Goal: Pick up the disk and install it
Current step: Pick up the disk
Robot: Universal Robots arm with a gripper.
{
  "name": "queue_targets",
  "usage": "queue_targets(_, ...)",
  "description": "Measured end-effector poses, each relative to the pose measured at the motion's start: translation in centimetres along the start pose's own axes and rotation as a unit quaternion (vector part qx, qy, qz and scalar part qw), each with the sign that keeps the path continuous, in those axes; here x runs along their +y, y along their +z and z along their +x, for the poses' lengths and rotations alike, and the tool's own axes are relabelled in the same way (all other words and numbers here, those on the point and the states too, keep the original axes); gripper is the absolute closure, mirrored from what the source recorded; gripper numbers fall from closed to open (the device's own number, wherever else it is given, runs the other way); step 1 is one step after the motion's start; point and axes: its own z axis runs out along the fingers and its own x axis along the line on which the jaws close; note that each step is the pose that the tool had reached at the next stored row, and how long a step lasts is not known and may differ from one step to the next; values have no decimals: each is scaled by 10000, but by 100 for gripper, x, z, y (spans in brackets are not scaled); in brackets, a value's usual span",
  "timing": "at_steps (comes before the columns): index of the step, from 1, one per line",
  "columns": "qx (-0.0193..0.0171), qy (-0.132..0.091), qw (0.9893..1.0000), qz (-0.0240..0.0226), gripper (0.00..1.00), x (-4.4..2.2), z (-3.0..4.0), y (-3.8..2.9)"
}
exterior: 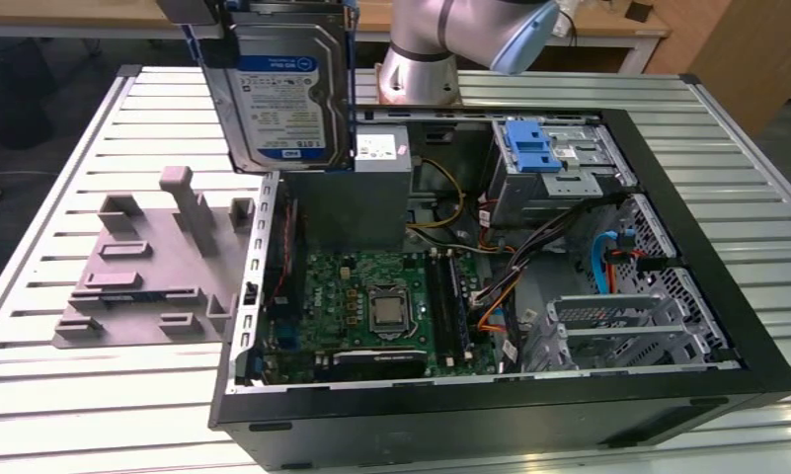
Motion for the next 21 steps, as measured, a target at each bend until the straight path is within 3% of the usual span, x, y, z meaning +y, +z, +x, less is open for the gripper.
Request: queue_targets(21, 0, 0, 10000, 0, 63, -510, -7, 27)
